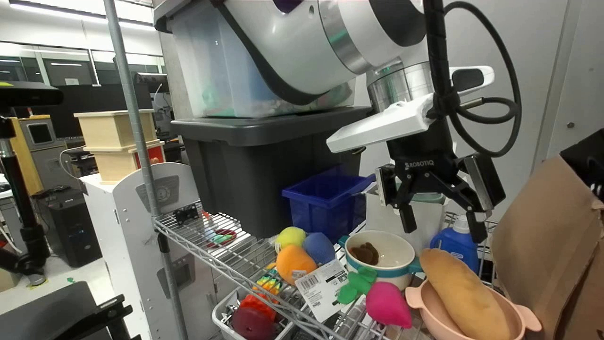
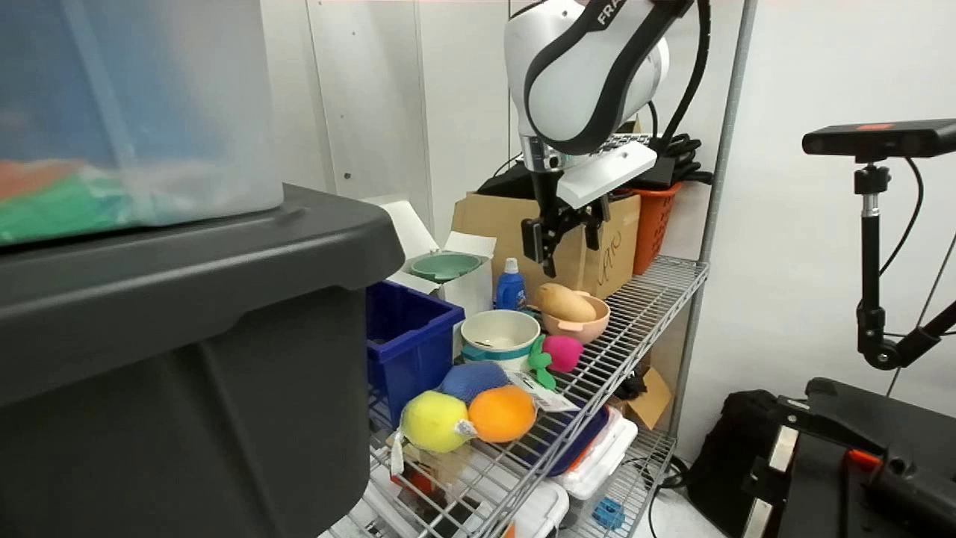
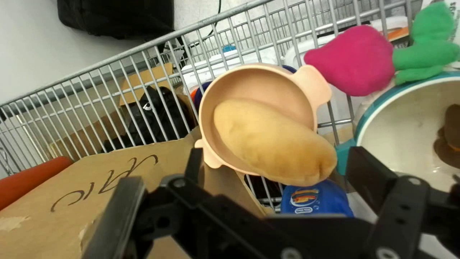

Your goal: Put the brown doll in the blue storage box

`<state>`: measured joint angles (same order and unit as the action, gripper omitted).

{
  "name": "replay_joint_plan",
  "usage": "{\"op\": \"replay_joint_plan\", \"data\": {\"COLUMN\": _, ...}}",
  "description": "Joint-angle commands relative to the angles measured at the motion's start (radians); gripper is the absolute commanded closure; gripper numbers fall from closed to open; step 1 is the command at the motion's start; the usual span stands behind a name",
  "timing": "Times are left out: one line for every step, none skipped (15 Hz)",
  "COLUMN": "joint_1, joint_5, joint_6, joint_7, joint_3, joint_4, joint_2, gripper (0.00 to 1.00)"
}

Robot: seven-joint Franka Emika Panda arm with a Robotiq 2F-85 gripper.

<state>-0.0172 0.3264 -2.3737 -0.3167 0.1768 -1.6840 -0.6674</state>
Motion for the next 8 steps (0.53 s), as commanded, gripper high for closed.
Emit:
{"op": "replay_joint_plan", "data": {"joint_1": 0.01, "joint_5": -0.051, "joint_6": 0.075, "joint_7": 0.015, "joint_3": 0.003, "joint_4": 0.126, "joint_2": -0.071, "gripper": 0.0}}
{"op": "replay_joint_plan", "data": {"joint_1": 0.007, "joint_5": -0.063, "joint_6": 0.091, "joint_7": 0.019, "joint_3": 0.0, "joint_4": 0.15, "joint_2": -0.089, "gripper": 0.0}}
{"op": "replay_joint_plan", "data": {"joint_1": 0.005, "joint_5": -0.071, "joint_6": 0.105, "joint_7": 0.019, "joint_3": 0.001, "joint_4": 0.174, "joint_2": -0.106, "gripper": 0.0}}
{"op": "replay_joint_plan", "data": {"joint_1": 0.004, "joint_5": -0.079, "joint_6": 0.118, "joint_7": 0.018, "joint_3": 0.002, "joint_4": 0.195, "joint_2": -0.122, "gripper": 0.0}}
{"op": "replay_joint_plan", "data": {"joint_1": 0.002, "joint_5": -0.085, "joint_6": 0.128, "joint_7": 0.021, "joint_3": 0.004, "joint_4": 0.21, "joint_2": -0.132, "gripper": 0.0}}
{"op": "replay_joint_plan", "data": {"joint_1": -0.001, "joint_5": -0.09, "joint_6": 0.131, "joint_7": 0.022, "joint_3": 0.004, "joint_4": 0.221, "joint_2": -0.141, "gripper": 0.0}}
{"op": "replay_joint_plan", "data": {"joint_1": -0.005, "joint_5": -0.096, "joint_6": 0.136, "joint_7": 0.023, "joint_3": 0.005, "joint_4": 0.235, "joint_2": -0.154, "gripper": 0.0}}
{"op": "replay_joint_plan", "data": {"joint_1": -0.009, "joint_5": -0.101, "joint_6": 0.142, "joint_7": 0.024, "joint_3": 0.006, "joint_4": 0.248, "joint_2": -0.165, "gripper": 0.0}}
